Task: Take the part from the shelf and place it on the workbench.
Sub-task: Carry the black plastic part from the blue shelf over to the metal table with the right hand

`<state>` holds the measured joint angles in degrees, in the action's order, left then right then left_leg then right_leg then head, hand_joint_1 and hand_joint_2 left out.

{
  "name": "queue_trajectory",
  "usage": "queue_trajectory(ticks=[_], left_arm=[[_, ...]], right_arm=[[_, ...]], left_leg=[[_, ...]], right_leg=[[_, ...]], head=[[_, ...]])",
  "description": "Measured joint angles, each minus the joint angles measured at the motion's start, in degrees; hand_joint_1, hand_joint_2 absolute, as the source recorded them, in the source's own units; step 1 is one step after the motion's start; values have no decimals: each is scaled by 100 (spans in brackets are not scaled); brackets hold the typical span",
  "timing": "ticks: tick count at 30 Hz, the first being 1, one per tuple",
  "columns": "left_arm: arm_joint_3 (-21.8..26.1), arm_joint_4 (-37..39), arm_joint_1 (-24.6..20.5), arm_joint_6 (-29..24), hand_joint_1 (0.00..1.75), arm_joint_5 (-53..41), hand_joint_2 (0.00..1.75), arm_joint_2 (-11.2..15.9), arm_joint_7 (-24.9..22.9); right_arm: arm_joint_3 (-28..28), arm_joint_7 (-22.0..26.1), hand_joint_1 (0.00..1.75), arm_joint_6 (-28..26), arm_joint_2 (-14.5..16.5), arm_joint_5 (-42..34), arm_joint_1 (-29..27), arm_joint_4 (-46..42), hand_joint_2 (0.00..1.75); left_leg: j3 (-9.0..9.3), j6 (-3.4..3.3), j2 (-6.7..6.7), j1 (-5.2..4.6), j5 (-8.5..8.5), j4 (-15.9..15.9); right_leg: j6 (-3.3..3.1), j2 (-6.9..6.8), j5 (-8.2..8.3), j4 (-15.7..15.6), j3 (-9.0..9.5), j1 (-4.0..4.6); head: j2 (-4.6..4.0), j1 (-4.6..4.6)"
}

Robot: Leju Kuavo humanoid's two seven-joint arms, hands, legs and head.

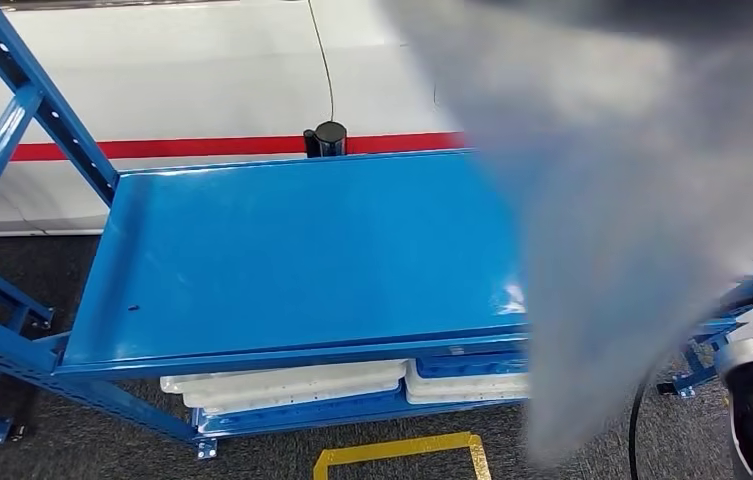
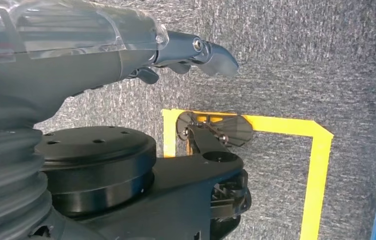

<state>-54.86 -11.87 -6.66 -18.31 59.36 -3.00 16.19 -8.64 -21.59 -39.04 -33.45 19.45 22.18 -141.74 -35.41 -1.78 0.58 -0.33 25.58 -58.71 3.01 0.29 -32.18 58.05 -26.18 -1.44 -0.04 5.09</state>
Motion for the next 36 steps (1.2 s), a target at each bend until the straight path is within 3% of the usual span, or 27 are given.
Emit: queue_trajectory(ticks=[2, 4, 6, 8, 9, 10, 11, 13, 15, 17, 19, 20, 21, 24, 25, 26, 27, 29, 31, 32, 34, 35, 36], left_arm=[[0, 0, -3, 6, 0, -21, 175, -8, -14], [-1, 0, 3, 15, 0, -39, 175, -14, -46], [-3, 0, 5, 28, 0, -58, 175, -23, -87], [-5, 0, 5, 39, 0, -73, 175, -32, -114], [-5, 0, 5, 44, 0, -78, 175, -35, -124], [-6, 0, 5, 52, 0, -80, 175, -37, -134], [-7, 0, 5, 64, 0, -82, 175, -38, -143], [-7, 0, 3, 90, 0, -88, 175, -39, -152], [-8, 0, -5, 119, 0, -105, 175, -40, -153], [-9, 0, -9, 149, 0, -137, 175, -48, -176], [-16, 0, -4, 179, 0, -175, 175, -63, -248], [-26, 0, -7, 191, 0, -198, 175, -72, -304], [-42, 0, -10, 199, 0, -226, 175, -83, -364], [-101, 0, -14, 208, 0, -308, 175, -99, -529], [-116, 0, -11, 210, 0, -324, 175, -98, -558], [-131, 1, -9, 210, 0, -334, 175, -96, -577], [-141, 1, -9, 212, 0, -337, 175, -93, -588], [-159, 2, -12, 216, 0, -340, 175, -91, -596], [-180, 2, -15, 219, 0, -343, 175, -94, -596], [-192, 2, -15, 219, 0, -345, 175, -96, -596], [-208, 4, -8, 219, 0, -347, 175, -87, -597], [-213, 5, -4, 218, 0, -347, 175, -82, -597], [-221, 7, -1, 218, 0, -347, 175, -78, -598]], right_arm=[[1, 19, 175, 0, 22, 7, -14, -9, 175], [1, 46, 175, 0, 44, 30, -33, -15, 175], [1, 74, 175, 0, 69, 72, -64, -23, 175], [0, 94, 175, 0, 95, 118, -120, -28, 175], [-1, 100, 175, 0, 107, 139, -155, -29, 175], [-1, 103, 175, 0, 118, 160, -189, -30, 175], [-1, 103, 175, 0, 128, 182, -220, -31, 175], [1, 116, 175, 0, 150, 208, -270, -33, 175], [5, 183, 175, 0, 172, 219, -324, -38, 175], [11, 296, 175, -1, 189, 184, -420, -42, 175], [33, 424, 175, -2, 207, 55, -570, -41, 175], [61, 508, 175, -4, 219, -44, -674, -41, 175], [101, 604, 175, -6, 233, -149, -794, -41, 175], [242, 970, 175, -10, 286, -459, -1208, -42, 175], [283, 1072, 175, -11, 306, -532, -1326, -42, 175], [325, 1149, 175, -11, 327, -586, -1423, -42, 175], [361, 1191, 175, -11, 346, -614, -1496, -42, 175], [430, 1223, 175, -11, 377, -631, -1594, -43, 175], [494, 1238, 175, -11, 399, -633, -1645, -45, 175], [518, 1243, 175, -11, 409, -633, -1666, -46, 175], [551, 1246, 175, -11, 431, -633, -1711, -44, 175], [564, 1246, 175, -10, 442, -635, -1728, -43, 175], [576, 1246, 175, -10, 453, -635, -1737, -43, 175]], left_leg=[[-53, 82, -5, -5, -79, 0], [-118, 161, -16, 3, -91, -14], [-247, 225, -40, 18, 216, -292], [-453, 267, -59, 39, 736, -973], [-534, 282, -62, 44, 903, -1316], [-546, 289, -63, 46, 951, -1524], [-467, 288, -63, 46, 891, -1548], [11, 258, -63, 45, 618, -981], [522, 207, -73, 33, 533, -243], [669, 147, -97, 15, 571, 35], [610, 68, -113, 22, 493, 74], [563, 20, -116, 30, 437, 89], [502, -23, -119, 40, 372, 106], [278, -94, -152, 19, 187, 107], [197, -102, -161, 3, 125, 104], [112, -106, -166, -16, 60, 101], [31, -107, -167, -36, -3, 99], [-101, -96, -166, -70, -124, 95], [-181, -60, -153, -91, -243, 94], [-205, -33, -142, -88, -302, 101], [-241, 27, -125, -73, -397, 126], [-277, 62, -112, -69, -317, 83], [-332, 100, -99, -63, -126, -50]], right_leg=[[-49, 5, 16, -159, 28, 29], [-140, -21, 66, -192, -38, 25], [-253, -55, 163, -214, -132, 13], [-307, -77, 249, -200, -253, 25], [-315, -84, 289, -184, -320, 35], [-314, -90, 327, -163, -390, 42], [-309, -93, 359, -138, -458, 48], [-282, -96, 411, -79, -572, 53], [-232, -96, 455, -33, -645, 64], [-162, -99, 516, -28, -672, 70], [-92, -98, 560, -37, -687, 62], [-61, -90, 473, 18, -718, 57], [-33, -82, 279, 181, -769, 53], [14, -65, -509, 1146, -930, 48], [10, -63, -597, 1386, -923, 50], [-5, -60, -565, 1474, -859, 54], [-35, -59, -423, 1353, -716, 62], [-136, -61, -145, 619, -217, 108], [-230, -69, -109, -168, 234, 159], [-259, -70, -135, -369, 325, 181], [-305, -75, -55, -457, 288, 188], [-336, -81, 24, -477, 237, 179], [-367, -89, 111, -498, 170, 162]], head=[[0, -11], [0, -35], [0, -100], [0, -182], [0, -206], [0, -215], [0, -218], [0, -222], [0, -226], [0, -216], [0, -210], [0, -199], [0, -180], [0, -93], [0, -71], [0, -47], [0, -26], [0, -3], [0, -8], [0, -14], [0, -18], [0, -19], [0, -37]])
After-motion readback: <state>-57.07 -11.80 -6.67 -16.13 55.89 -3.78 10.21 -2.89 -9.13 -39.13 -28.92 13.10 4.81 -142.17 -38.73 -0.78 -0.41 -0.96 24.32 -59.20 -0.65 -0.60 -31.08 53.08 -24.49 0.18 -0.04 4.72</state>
